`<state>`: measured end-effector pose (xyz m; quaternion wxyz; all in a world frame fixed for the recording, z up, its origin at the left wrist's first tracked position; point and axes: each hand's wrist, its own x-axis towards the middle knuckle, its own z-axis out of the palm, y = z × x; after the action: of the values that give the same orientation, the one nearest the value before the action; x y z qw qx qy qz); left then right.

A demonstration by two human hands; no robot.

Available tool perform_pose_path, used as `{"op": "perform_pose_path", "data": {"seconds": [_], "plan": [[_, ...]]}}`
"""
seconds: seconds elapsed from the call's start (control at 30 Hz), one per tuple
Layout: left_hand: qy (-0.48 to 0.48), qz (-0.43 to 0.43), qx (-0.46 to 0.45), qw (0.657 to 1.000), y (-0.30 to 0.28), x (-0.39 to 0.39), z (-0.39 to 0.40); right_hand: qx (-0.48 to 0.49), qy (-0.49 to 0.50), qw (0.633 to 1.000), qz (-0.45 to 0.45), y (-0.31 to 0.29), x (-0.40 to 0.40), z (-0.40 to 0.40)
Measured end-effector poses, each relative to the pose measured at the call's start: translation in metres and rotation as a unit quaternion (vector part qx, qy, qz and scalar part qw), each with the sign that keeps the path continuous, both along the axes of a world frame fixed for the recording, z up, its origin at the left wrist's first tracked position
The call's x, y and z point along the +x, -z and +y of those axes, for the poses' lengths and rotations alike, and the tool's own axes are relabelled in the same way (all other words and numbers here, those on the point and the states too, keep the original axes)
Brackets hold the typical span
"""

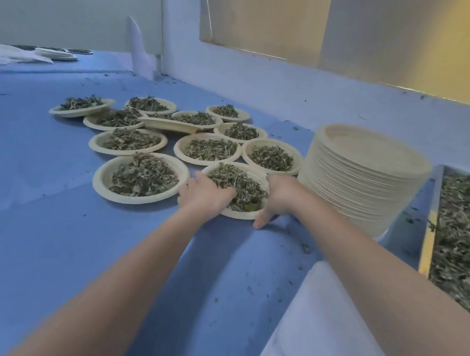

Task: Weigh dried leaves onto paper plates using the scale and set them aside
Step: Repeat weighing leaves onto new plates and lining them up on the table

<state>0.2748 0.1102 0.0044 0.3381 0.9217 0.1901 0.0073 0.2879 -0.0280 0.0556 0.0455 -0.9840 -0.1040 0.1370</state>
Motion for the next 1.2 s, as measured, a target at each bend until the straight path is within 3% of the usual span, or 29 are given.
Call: {"op": "perform_pose_path", "data": {"seconds": [0.17,0.5,0.73,0.9,1.2], "plan": [[-0.019,0.008,-0.003,1.000,-0.001,0.037,0.000,0.009,0.019,1.000,0.021,0.002,0.036,0.013],[-0.036,0.014,0.000,0.999,-0.011,0.059,-0.004,0.044,0.074,0.995,-0.052,0.019,0.059,0.021],[-0.027,-0.025,-0.009,0.999,-0.031,0.016,-0.021,0.102,0.046,0.992,-0.066,-0.005,0.015,0.021],[0.026,-0.109,-0.065,0.992,-0.063,-0.024,-0.035,0.171,0.010,0.979,-0.113,-0.040,-0.031,0.011],[0.124,-0.166,-0.067,0.976,-0.126,-0.064,-0.104,0.206,0.001,0.959,-0.196,-0.095,-0.079,-0.063]]}}
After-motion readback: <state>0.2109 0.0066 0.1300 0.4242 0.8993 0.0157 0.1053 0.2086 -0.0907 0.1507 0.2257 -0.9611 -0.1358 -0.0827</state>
